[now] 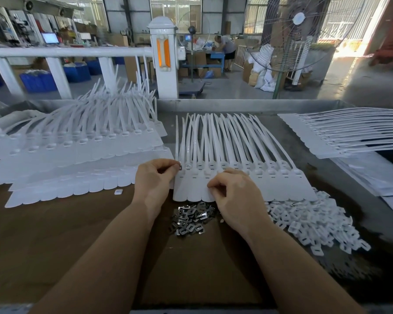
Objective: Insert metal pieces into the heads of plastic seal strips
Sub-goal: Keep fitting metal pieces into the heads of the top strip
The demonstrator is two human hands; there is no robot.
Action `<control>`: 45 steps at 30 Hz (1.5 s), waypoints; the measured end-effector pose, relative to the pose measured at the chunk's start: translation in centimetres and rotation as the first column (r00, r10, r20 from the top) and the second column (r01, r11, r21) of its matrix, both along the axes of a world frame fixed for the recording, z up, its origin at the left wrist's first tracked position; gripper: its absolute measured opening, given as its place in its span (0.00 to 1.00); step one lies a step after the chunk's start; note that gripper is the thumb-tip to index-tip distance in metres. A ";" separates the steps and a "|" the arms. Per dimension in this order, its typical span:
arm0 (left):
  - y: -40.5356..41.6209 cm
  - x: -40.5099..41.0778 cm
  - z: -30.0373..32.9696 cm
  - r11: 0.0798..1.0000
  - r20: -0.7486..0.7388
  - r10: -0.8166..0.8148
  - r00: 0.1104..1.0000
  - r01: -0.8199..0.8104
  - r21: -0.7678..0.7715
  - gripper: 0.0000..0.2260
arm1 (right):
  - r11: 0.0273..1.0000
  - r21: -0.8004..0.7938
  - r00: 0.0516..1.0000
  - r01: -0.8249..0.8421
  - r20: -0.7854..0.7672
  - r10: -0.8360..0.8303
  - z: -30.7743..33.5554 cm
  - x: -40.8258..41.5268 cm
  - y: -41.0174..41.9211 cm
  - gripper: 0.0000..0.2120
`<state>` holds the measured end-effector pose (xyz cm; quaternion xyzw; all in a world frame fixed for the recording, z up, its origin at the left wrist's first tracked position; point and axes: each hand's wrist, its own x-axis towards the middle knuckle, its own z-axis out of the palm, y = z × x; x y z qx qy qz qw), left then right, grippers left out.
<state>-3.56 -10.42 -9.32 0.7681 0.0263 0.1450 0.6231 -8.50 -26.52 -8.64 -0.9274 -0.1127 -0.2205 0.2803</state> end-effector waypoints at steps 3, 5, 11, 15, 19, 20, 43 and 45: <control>-0.1 0.0 0.0 1.000 -0.019 -0.006 1.000 0.006 0.003 0.08 | 1.000 -0.001 1.000 0.004 0.008 -0.004 0.0 -0.1 0.0 0.05; -0.1 0.0 0.0 1.000 -0.023 -0.002 1.000 0.002 0.007 0.08 | 1.000 0.001 1.000 0.004 0.011 -0.004 -0.1 -0.1 0.1 0.05; -0.3 -0.1 0.2 1.000 -0.053 0.000 0.999 0.001 0.012 0.07 | 1.000 0.000 1.000 0.010 0.008 -0.010 -0.1 -0.1 0.1 0.05; -0.5 0.0 0.4 0.999 -0.088 -0.006 0.996 0.002 -0.053 0.05 | 1.000 0.007 1.000 0.009 0.011 -0.009 0.0 -0.1 0.1 0.05; -0.5 -0.1 0.3 1.000 -0.090 0.004 0.996 -0.006 -0.027 0.02 | 1.000 0.008 1.000 0.012 0.008 -0.012 -0.1 0.0 0.1 0.05; -0.5 -0.1 0.3 1.000 -0.082 0.006 0.997 -0.007 -0.003 0.02 | 1.000 0.009 1.000 0.013 0.008 -0.013 -0.1 0.0 0.1 0.05; -0.5 -0.4 0.4 0.996 -0.053 0.062 0.997 -0.059 0.062 0.03 | 1.000 0.030 1.000 0.006 -0.005 -0.006 -0.1 0.1 -0.1 0.05; -0.5 -0.5 0.4 0.997 -0.053 0.065 0.996 -0.063 0.051 0.04 | 0.999 0.034 1.000 0.005 -0.008 -0.005 -0.1 0.1 0.0 0.05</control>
